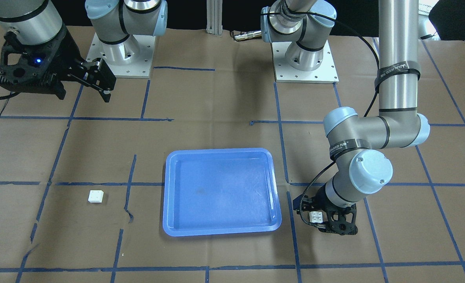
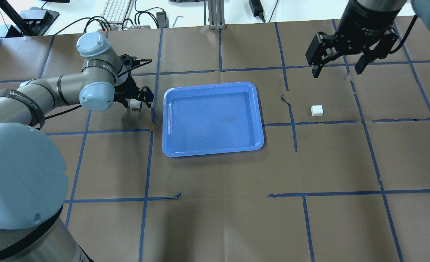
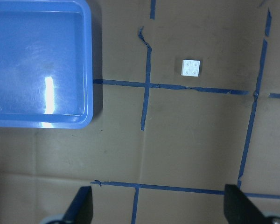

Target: Assemble white blocks and place on blue tray

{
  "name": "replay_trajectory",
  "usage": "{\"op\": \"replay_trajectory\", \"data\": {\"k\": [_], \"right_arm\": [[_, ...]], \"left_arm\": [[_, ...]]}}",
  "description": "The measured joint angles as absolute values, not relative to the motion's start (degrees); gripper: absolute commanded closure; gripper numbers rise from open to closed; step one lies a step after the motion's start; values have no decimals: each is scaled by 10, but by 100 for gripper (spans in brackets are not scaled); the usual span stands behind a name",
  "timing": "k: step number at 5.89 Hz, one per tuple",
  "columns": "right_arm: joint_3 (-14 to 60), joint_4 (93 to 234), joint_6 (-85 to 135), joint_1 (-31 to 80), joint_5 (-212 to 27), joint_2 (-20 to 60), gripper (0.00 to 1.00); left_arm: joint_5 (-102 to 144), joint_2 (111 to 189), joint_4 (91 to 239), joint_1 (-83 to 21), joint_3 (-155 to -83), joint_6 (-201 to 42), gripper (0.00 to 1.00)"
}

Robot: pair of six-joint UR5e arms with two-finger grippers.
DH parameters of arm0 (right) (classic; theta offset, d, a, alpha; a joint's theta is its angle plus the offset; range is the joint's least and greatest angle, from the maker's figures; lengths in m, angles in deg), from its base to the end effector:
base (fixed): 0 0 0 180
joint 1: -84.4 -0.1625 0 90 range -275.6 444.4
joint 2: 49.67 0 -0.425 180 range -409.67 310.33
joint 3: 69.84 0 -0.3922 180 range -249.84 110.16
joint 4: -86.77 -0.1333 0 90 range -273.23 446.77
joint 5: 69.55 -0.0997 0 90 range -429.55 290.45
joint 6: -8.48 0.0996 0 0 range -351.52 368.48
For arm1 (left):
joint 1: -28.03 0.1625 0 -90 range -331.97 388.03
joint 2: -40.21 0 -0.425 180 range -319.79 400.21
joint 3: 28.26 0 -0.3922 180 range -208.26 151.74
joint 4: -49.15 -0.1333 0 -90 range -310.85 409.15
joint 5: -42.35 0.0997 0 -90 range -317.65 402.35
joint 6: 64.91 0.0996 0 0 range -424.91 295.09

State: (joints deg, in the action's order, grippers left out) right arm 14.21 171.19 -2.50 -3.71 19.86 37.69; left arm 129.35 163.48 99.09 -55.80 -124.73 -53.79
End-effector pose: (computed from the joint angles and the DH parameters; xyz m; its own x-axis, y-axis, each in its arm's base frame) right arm 0.1175 -0.5110 0.5062 -0.9874 -0.1574 -0.0176 -0.1580 0.9867 0.0369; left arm -0.0695 -0.6462 0.1682 -0.9950 0.0867 0.0503 0.0860 0.9962 -0.0156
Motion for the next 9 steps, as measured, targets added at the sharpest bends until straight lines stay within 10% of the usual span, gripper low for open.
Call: {"op": "replay_trajectory", "data": {"k": [2, 9], "right_arm": [[143, 1731, -224, -37, 200, 369, 0], [256, 1822, -984, 109, 81, 319, 0]], "left_arm": [[1294, 1630, 987, -557, -1243, -534, 86], [1289, 1572, 987, -776, -1248, -112, 84]]}}
